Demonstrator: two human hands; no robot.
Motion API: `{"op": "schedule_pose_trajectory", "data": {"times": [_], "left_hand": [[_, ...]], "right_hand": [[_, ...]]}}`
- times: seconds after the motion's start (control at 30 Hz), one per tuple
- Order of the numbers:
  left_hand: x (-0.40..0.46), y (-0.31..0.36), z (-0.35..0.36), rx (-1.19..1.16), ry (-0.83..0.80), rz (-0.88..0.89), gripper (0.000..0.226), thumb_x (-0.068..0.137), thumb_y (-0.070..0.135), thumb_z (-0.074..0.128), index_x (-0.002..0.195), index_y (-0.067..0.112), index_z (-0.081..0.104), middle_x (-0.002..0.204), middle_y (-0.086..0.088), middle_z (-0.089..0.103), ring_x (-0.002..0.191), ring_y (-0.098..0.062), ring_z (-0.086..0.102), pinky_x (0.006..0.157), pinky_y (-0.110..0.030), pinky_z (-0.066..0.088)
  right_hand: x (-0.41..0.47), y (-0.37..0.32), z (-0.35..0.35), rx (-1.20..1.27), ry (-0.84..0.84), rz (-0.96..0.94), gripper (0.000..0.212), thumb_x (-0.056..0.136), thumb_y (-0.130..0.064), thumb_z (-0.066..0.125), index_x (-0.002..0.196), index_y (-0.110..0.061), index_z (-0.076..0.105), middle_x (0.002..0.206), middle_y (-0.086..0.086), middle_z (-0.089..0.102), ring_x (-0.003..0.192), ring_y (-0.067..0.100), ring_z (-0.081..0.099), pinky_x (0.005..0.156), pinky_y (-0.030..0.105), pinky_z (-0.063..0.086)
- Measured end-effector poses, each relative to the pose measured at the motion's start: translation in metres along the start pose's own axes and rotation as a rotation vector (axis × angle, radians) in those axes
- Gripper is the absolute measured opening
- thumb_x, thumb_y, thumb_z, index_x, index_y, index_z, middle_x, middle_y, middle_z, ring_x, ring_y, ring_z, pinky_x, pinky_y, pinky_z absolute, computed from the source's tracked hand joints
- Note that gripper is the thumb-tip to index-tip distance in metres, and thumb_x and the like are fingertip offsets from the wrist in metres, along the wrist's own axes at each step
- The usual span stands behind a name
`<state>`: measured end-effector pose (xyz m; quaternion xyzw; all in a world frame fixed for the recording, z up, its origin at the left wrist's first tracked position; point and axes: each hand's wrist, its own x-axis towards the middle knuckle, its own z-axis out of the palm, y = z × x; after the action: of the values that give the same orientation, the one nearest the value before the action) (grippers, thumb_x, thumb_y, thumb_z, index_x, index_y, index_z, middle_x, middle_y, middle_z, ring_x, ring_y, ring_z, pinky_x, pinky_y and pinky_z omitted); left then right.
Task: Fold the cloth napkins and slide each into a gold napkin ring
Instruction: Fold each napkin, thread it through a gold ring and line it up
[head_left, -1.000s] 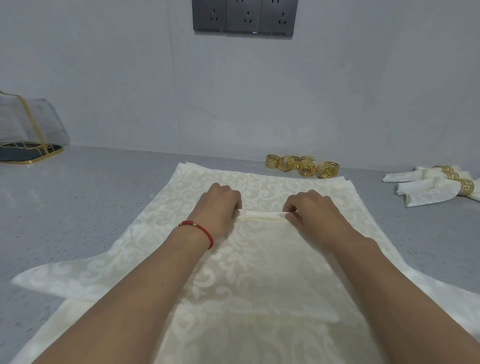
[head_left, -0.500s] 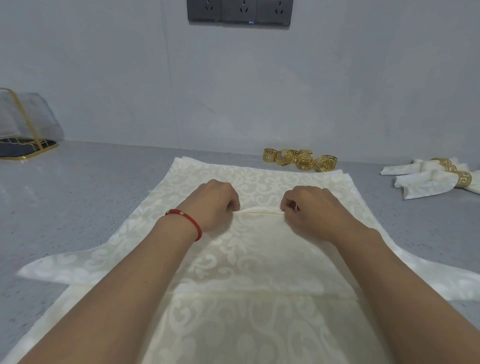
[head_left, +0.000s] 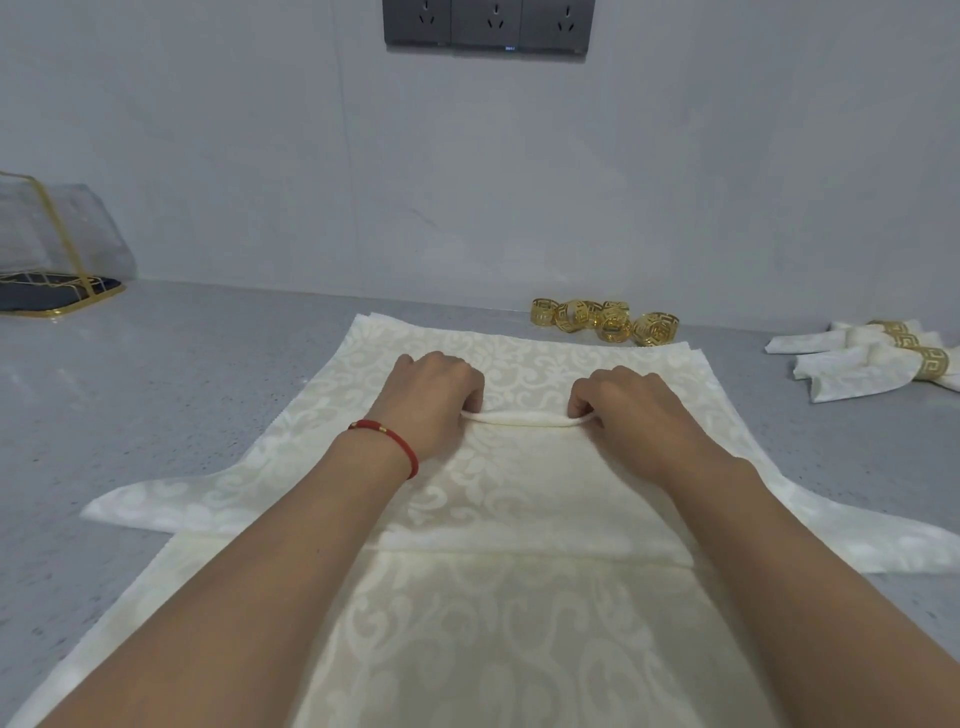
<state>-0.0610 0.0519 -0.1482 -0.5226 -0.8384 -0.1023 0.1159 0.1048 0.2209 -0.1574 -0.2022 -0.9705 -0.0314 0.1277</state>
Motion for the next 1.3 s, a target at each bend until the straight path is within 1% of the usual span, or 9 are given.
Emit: {"op": "schedule_pose_trajectory", "data": {"times": [0.2,0.27,0.37,0.57,0.73,0.87,1.0,1.17,1.3], "left_hand": [[-0.007,-0.004,-0.007,-0.241,-0.057,-0.058,0.018,0.086,0.011,0.058,0.087,0.020,0.075,0.080,0.003,0.068,0.081,-0.022,0.065,0.074,-0.034,0.055],[-0.006,-0.005,-0.003,-0.245,-0.057,-0.064,0.019,0.089,0.009,0.060,0.094,0.019,0.076,0.085,0.004,0.068,0.087,-0.020,0.065,0.079,-0.032,0.053],[-0.003,-0.008,0.002,-0.210,-0.102,-0.062,0.021,0.092,0.014,0.062,0.111,0.017,0.072,0.102,0.001,0.061,0.100,-0.022,0.060,0.085,-0.033,0.050],[-0.002,-0.001,0.002,-0.015,0.026,0.017,0.010,0.091,0.016,0.059,0.093,0.024,0.065,0.101,0.007,0.059,0.100,-0.018,0.052,0.081,-0.033,0.038],[-0.005,0.004,-0.004,0.017,-0.096,0.051,0.019,0.085,0.006,0.059,0.090,0.024,0.063,0.096,0.007,0.059,0.092,-0.020,0.059,0.077,-0.033,0.041],[-0.003,0.000,-0.002,-0.101,-0.117,0.001,0.024,0.086,0.004,0.054,0.076,0.024,0.061,0.083,0.004,0.058,0.080,-0.026,0.060,0.064,-0.029,0.045],[-0.002,-0.002,0.001,-0.144,-0.131,-0.019,0.020,0.095,0.014,0.060,0.111,0.018,0.071,0.103,0.000,0.063,0.101,-0.024,0.060,0.082,-0.032,0.049],[-0.004,0.000,0.002,-0.019,-0.027,0.027,0.009,0.094,0.017,0.056,0.098,0.022,0.062,0.104,0.007,0.059,0.101,-0.019,0.054,0.083,-0.036,0.041],[-0.005,0.002,-0.001,0.024,-0.011,0.121,0.018,0.087,0.010,0.054,0.088,0.027,0.048,0.089,0.012,0.050,0.092,-0.018,0.052,0.074,-0.032,0.029]], "right_hand": [[-0.010,-0.004,0.001,0.073,0.028,0.034,0.021,0.100,-0.016,0.048,0.110,-0.020,0.066,0.107,-0.002,0.063,0.101,0.026,0.061,0.079,0.038,0.048],[-0.011,-0.003,0.005,0.110,0.032,0.033,0.026,0.104,-0.020,0.049,0.127,-0.022,0.061,0.118,-0.001,0.061,0.111,0.026,0.055,0.086,0.042,0.049],[-0.009,0.001,0.005,0.076,-0.007,0.027,0.021,0.104,-0.022,0.052,0.116,-0.021,0.069,0.114,0.000,0.063,0.108,0.026,0.052,0.088,0.044,0.046],[-0.006,-0.001,0.005,0.027,0.115,0.022,0.012,0.094,-0.012,0.058,0.093,-0.023,0.062,0.089,-0.005,0.060,0.090,0.024,0.053,0.078,0.043,0.045],[-0.008,-0.004,-0.005,0.021,-0.050,0.068,0.025,0.091,-0.012,0.055,0.105,-0.025,0.070,0.106,-0.006,0.064,0.107,0.024,0.056,0.084,0.038,0.044],[-0.010,-0.001,0.000,0.106,0.006,0.092,0.014,0.098,-0.022,0.050,0.100,-0.021,0.064,0.103,-0.005,0.063,0.103,0.024,0.058,0.076,0.036,0.046],[-0.012,0.004,0.003,0.163,-0.003,0.057,0.022,0.100,-0.023,0.056,0.115,-0.021,0.072,0.112,-0.003,0.068,0.110,0.024,0.053,0.089,0.042,0.047],[-0.010,0.001,0.001,0.129,0.088,0.016,0.013,0.090,-0.013,0.060,0.089,-0.025,0.063,0.085,-0.010,0.061,0.088,0.020,0.055,0.078,0.039,0.044],[-0.008,0.002,-0.003,0.100,0.015,-0.005,0.019,0.088,-0.010,0.059,0.093,-0.027,0.063,0.095,-0.011,0.060,0.096,0.018,0.052,0.081,0.037,0.040]]}}
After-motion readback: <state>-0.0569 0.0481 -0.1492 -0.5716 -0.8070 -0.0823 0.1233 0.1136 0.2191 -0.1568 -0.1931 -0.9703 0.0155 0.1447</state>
